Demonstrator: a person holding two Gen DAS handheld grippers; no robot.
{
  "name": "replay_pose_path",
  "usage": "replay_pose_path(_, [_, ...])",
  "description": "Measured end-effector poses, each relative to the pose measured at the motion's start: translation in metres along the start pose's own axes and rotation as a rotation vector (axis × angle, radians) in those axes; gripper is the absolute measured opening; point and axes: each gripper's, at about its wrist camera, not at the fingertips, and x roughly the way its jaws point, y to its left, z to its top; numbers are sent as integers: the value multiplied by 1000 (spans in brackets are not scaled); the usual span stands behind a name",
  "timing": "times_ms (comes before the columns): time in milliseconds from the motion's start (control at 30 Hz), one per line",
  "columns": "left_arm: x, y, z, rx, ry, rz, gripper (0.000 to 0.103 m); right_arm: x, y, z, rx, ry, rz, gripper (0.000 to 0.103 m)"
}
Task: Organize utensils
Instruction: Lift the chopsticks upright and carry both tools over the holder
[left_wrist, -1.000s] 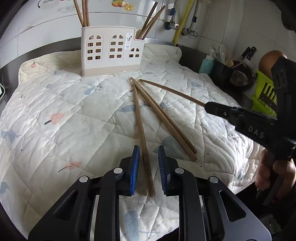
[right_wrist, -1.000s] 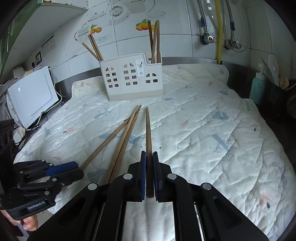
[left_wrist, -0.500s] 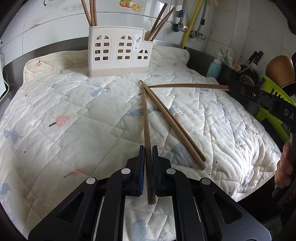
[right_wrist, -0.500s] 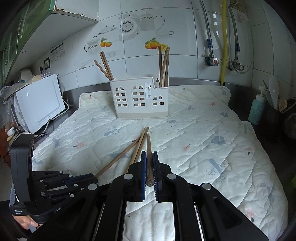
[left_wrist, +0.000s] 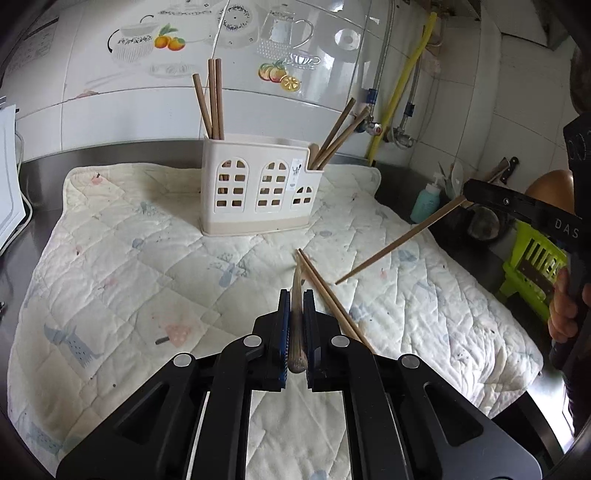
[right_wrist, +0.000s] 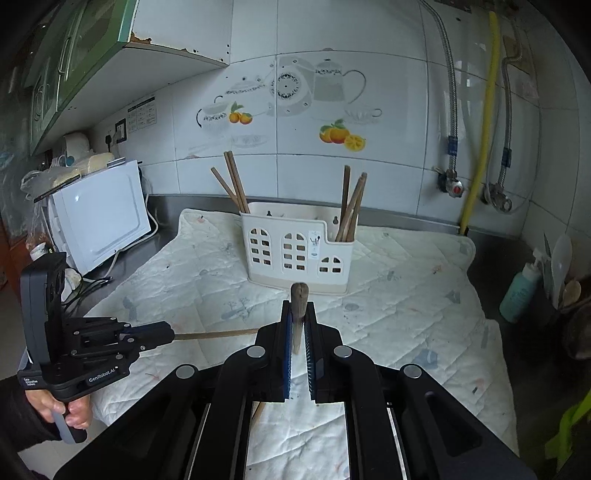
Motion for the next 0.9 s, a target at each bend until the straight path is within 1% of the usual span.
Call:
replay_pose_path(100, [-4, 1, 11, 20, -19, 2, 5, -2, -1, 24, -27, -6, 27, 6])
replay_pose_path(267, [-5, 3, 27, 43, -25, 3, 5, 2, -1, 61, -60, -7, 62, 6])
replay_pose_path(400, [-9, 6, 45, 48, -44, -6, 5, 7, -2, 90, -75, -33, 76, 6])
replay_pose_path(533, [-10, 8, 64, 64, -64, -6, 5, 17, -4, 120, -86, -77, 56, 6])
replay_pose_path(667, [-11, 7, 81, 86, -80, -4, 5, 34, -6, 151, -106, -119, 6, 6])
replay_pose_path(733, [-12, 7, 89, 93, -89, -10, 5, 44, -12, 163, -89, -123, 6, 6])
replay_pose_path(800, [-13, 6, 99, 104, -104, -12, 5, 55, -17, 174, -86, -131, -31, 6])
replay_pose_path(900, [-16, 5, 114, 112, -128, -24, 5, 74, -28, 183, -59, -118, -50, 6])
